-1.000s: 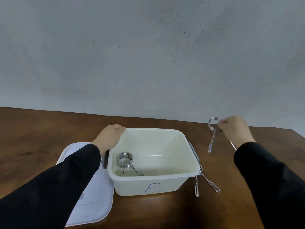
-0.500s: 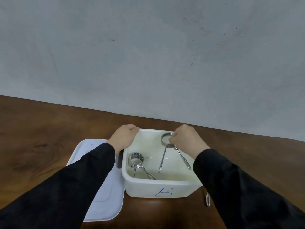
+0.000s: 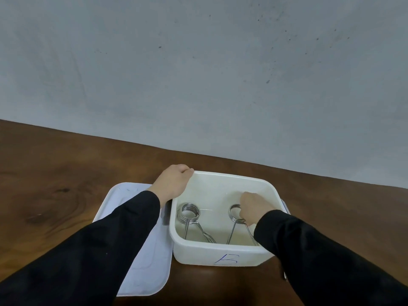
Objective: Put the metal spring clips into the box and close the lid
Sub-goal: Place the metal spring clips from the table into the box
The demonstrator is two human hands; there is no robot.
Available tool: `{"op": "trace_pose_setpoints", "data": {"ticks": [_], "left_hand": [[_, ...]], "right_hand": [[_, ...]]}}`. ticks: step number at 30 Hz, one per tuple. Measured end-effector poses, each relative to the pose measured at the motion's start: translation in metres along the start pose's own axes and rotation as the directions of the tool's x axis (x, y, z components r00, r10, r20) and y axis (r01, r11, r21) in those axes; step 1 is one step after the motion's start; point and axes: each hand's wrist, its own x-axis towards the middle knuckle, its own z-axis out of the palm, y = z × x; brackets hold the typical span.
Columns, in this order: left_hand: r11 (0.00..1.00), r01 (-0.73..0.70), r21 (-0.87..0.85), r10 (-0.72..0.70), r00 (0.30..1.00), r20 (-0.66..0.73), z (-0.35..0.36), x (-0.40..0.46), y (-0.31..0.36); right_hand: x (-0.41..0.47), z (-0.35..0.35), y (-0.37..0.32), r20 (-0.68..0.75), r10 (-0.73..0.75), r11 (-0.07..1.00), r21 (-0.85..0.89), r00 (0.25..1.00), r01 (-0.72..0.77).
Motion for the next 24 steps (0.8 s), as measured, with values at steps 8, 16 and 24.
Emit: {"op": "trace_pose_setpoints", "data": {"ticks": [8,16,24], "left_hand": [[0.999,-0.022,0.024,0.022,1.000,-0.015,0.001,0.001,-0.001],[0.999,-0.025,0.042,0.026,1.000,-0.017,0.002,0.002,-0.001],[0.998,-0.037,0.044,0.038,0.999,-0.024,0.004,0.004,-0.002]], "right_hand": [[-0.003,0.006,0.001,0.030,-0.026,1.000,0.018,0.999,0.026],[-0.025,-0.066,0.088,-0.313,0.304,0.640,0.767,0.900,0.050],[-0.062,0.005,0.135,0.224,0.238,0.811,0.490,0.945,-0.320]]}}
